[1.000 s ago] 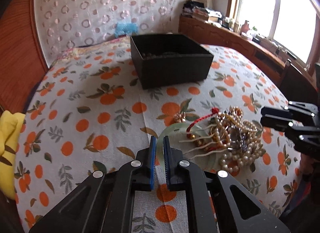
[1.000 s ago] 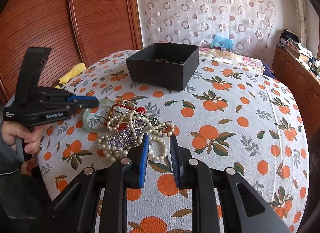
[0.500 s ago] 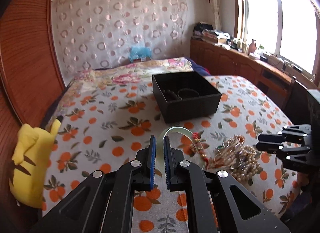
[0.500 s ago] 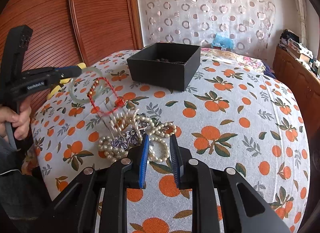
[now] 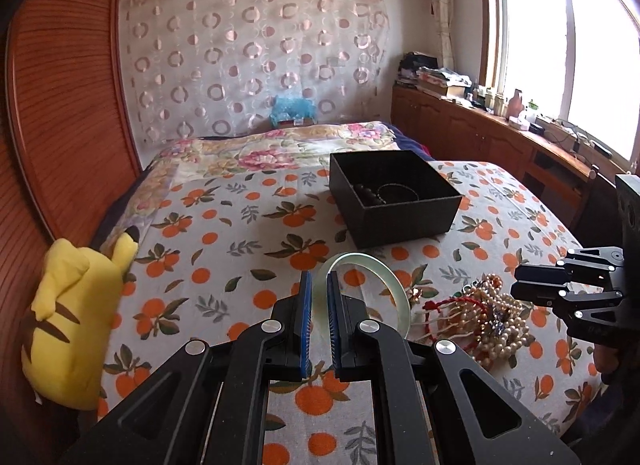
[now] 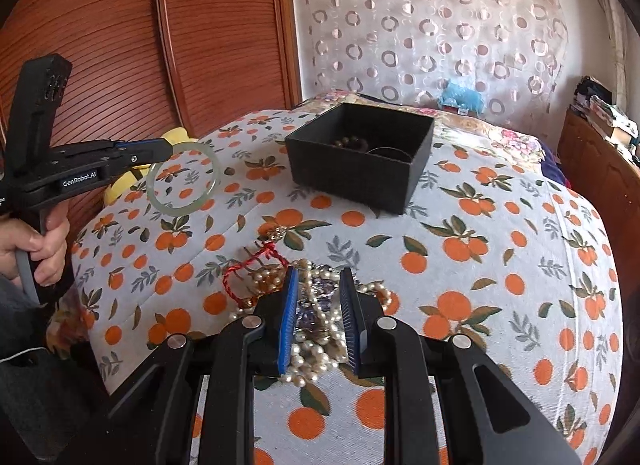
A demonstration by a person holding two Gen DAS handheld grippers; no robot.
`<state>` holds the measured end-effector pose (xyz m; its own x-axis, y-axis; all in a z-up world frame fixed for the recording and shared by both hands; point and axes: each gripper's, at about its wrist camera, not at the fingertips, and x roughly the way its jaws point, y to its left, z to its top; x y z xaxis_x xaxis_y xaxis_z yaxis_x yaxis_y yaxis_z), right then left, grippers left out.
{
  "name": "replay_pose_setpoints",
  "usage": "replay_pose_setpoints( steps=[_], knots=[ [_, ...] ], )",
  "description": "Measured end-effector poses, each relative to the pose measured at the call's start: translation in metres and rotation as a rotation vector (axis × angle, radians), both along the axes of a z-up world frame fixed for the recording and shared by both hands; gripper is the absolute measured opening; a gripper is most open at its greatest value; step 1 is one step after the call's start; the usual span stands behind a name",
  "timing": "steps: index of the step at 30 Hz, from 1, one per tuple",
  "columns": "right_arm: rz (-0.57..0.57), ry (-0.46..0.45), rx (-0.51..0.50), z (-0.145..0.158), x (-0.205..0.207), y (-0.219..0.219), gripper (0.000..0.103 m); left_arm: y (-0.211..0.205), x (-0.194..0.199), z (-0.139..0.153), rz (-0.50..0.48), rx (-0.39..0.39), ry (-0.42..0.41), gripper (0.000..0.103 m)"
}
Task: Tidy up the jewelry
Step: 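Grasp the green jade bangle with the left tool while the right moves to the red bracelet, then lift the red string bracelet with the right tool while the left holds the jade bangle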
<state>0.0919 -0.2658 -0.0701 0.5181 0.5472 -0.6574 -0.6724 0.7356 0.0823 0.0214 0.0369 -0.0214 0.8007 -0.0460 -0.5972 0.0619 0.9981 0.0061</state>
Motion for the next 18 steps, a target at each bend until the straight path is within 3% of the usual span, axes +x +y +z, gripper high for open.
replay_pose_setpoints(
  steps=[18],
  knots=[
    [0.058,0.055,-0.033,-0.015,0.007,0.038,0.032,0.002,-0.004,-0.016,-0.002,-0.023,0.024,0.007]
  ],
)
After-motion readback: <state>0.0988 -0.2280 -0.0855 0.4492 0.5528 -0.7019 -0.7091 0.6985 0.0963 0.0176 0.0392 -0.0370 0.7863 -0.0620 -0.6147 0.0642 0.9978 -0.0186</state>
